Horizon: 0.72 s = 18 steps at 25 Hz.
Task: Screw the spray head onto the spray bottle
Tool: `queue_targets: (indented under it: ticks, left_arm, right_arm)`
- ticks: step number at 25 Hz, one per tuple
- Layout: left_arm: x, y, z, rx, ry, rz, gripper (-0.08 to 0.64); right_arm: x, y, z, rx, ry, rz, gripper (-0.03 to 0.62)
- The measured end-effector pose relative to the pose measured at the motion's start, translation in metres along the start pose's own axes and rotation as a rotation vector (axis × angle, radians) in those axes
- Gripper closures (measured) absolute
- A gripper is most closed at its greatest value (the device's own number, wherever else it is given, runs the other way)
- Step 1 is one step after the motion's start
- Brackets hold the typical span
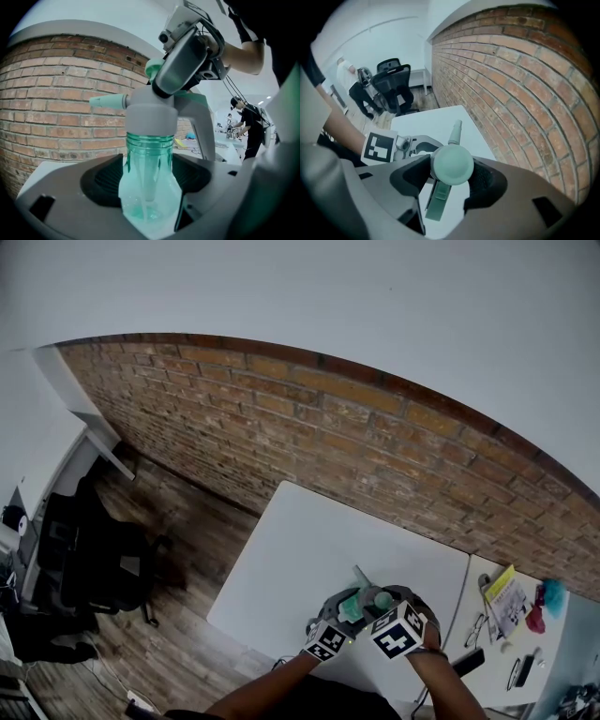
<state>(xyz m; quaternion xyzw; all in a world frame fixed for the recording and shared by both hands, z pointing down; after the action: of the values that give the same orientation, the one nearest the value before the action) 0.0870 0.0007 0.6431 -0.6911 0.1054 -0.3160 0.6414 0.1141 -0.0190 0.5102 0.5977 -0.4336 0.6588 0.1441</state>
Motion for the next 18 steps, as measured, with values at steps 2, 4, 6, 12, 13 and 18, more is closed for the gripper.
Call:
queue_targets:
  ticks: [2, 4, 6, 12, 13, 18]
  left_arm:
    - [-0.001, -0.001, 0.001, 0.003, 0.001, -0.001, 0.242]
    - [-0.002, -0.002, 0.001, 0.004, 0.001, 0.000, 0.242]
    - [-0.001, -0.001, 0.000, 0.006, -0.007, 0.001, 0.242]
    - [-0.009, -0.003, -0.001, 0.008, -0.040, 0.008, 0.242]
    - [-0.011, -0.001, -0.002, 0.010, -0.042, 0.015, 0.242]
    - [-0.023, 0.009, 0.007, 0.016, -0.043, 0.034, 0.242]
  right_arm:
    - [0.000, 0.001, 0.006, 0.134, 0.015, -0.015, 0.357]
    - [0.000, 0.001, 0.012, 0.228, 0.044, -0.009, 0.357]
    - [-0.002, 0.000, 0.016, 0.229, 0.073, 0.025, 0.357]
    - [-0.017, -0.016, 0.020, 0.103, 0.084, 0.161, 0.341]
    - [-0.021, -0.016, 0.021, 0.123, 0.102, 0.193, 0.341]
    - [-0.046, -0.014, 0.021, 0.137, 0.163, 0.303, 0.341]
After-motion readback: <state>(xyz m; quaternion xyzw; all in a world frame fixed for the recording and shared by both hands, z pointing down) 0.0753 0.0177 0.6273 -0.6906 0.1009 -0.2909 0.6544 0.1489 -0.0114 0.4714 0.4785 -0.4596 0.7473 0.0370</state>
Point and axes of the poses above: the fingertips, and each gripper's own axes: x forward along the fingers, z to its right, y out of its top, the point moved 5 cm from there along -x, backward along the fingers, and after that the axes turned 4 degrees about x, right-handed, at the moved point
